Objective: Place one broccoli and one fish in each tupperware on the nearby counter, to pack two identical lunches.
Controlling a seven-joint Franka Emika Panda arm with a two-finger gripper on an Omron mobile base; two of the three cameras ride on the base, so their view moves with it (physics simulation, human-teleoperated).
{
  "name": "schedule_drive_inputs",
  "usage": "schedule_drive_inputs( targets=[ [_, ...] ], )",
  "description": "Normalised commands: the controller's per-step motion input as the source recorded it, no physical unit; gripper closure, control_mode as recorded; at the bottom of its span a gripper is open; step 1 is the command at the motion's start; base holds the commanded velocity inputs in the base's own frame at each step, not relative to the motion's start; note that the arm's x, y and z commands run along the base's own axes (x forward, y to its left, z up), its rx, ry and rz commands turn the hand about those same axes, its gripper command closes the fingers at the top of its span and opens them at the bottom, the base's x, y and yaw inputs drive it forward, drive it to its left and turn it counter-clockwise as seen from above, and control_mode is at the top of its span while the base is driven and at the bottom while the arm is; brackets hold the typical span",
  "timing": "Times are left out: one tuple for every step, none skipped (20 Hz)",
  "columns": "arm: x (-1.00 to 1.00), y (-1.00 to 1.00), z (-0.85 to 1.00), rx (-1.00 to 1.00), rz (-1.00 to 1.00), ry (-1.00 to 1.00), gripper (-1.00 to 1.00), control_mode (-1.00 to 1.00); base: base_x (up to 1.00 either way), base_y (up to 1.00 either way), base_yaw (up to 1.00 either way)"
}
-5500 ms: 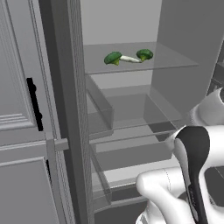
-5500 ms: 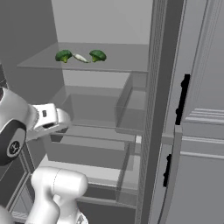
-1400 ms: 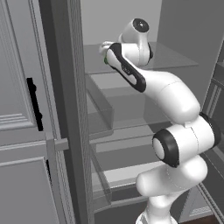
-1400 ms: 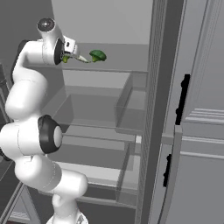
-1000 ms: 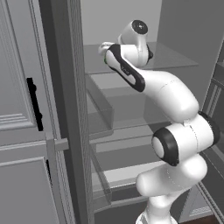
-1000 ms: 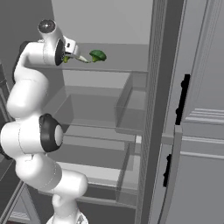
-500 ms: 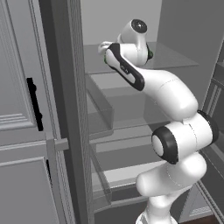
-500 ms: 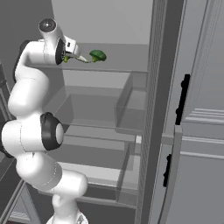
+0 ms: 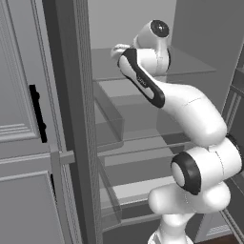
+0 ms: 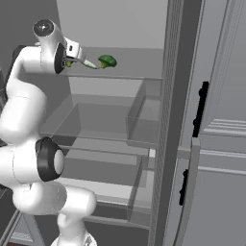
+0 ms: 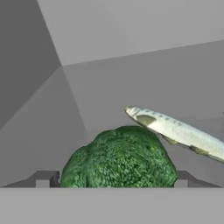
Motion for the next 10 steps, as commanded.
schedule_drive_inputs(
  targets=[
    [-1.00, -0.38, 0.00, 0.02, 0.00, -0.31, 1.00, -1.00, 0.00, 0.00, 0.00],
    [-1.00, -0.44, 0.00, 0.01, 0.00, -0.27, 1.00, -1.00, 0.00, 0.00, 0.00],
    [-1.00, -0.49, 0.00, 0.00, 0.00, -0.19, 1.00, -1.00, 0.00, 0.00, 0.00],
    [-1.00, -0.48, 0.00, 0.00, 0.00, -0.07, 1.00, -1.00, 0.00, 0.00, 0.00],
    [-1.00, -0.47, 0.00, 0.00, 0.00, 0.00, 1.00, -1.00, 0.00, 0.00, 0.00],
    [-1.00, -0.45, 0.11, 0.00, 0.00, 0.00, 1.00, -1.00, 0.00, 0.00, 0.00],
    [-1.00, -0.39, 0.27, 0.00, 0.00, 0.00, 1.00, -1.00, 0.00, 0.00, 0.00],
    [-1.00, -0.27, 0.43, -0.05, 0.02, 0.06, 1.00, -1.00, 0.00, 0.00, 0.00],
    [-1.00, -0.15, 0.46, -0.11, 0.05, 0.18, 1.00, -1.00, 0.00, 0.00, 0.00],
    [-1.00, -0.01, 0.46, -0.16, 0.08, 0.29, 1.00, -1.00, 0.00, 0.00, 0.00]
  ],
)
